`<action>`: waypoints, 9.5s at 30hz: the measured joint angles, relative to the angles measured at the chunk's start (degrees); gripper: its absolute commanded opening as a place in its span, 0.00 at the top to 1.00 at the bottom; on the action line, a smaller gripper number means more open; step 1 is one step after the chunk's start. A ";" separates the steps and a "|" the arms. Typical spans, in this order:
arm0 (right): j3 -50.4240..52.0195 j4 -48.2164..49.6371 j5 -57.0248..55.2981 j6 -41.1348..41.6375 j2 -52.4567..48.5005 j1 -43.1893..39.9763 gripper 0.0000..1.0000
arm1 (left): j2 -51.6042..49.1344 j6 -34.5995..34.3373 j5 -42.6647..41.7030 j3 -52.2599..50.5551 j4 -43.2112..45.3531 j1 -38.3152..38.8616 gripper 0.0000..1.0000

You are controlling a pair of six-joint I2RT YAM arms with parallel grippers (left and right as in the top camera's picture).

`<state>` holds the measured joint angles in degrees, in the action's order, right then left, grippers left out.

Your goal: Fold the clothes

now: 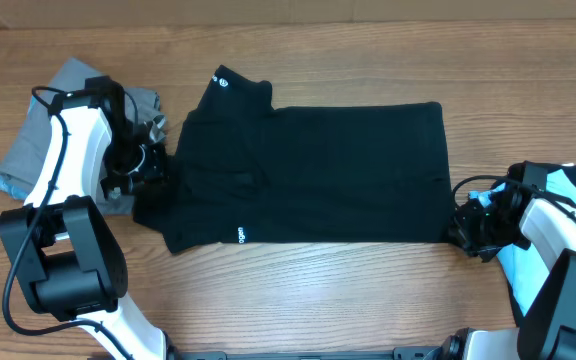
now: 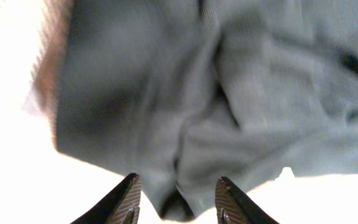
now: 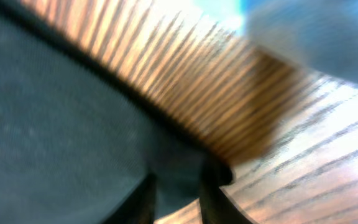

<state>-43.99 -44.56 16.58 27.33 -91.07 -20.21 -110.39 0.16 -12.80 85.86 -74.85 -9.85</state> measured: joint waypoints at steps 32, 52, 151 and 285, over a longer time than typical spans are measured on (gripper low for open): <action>1.49 0.13 5.64 -1.68 0.81 -1.53 0.62 | 10.97 -17.66 -2.49 -34.97 19.39 0.00 0.87; -2.03 -11.74 -6.16 1.11 0.79 -1.51 0.96 | 11.13 -17.55 8.92 -24.52 9.62 -4.81 0.94; -36.22 13.46 10.56 -16.13 -30.34 2.89 0.64 | -10.84 5.55 -6.71 17.49 33.20 16.09 0.96; -36.15 -34.53 -1.53 -16.17 -17.81 -3.39 0.74 | 10.27 1.49 2.67 9.46 -16.59 14.97 0.67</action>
<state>-80.14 -79.09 15.05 11.16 -108.88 -23.59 -100.12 1.65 -10.13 95.33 -91.44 5.13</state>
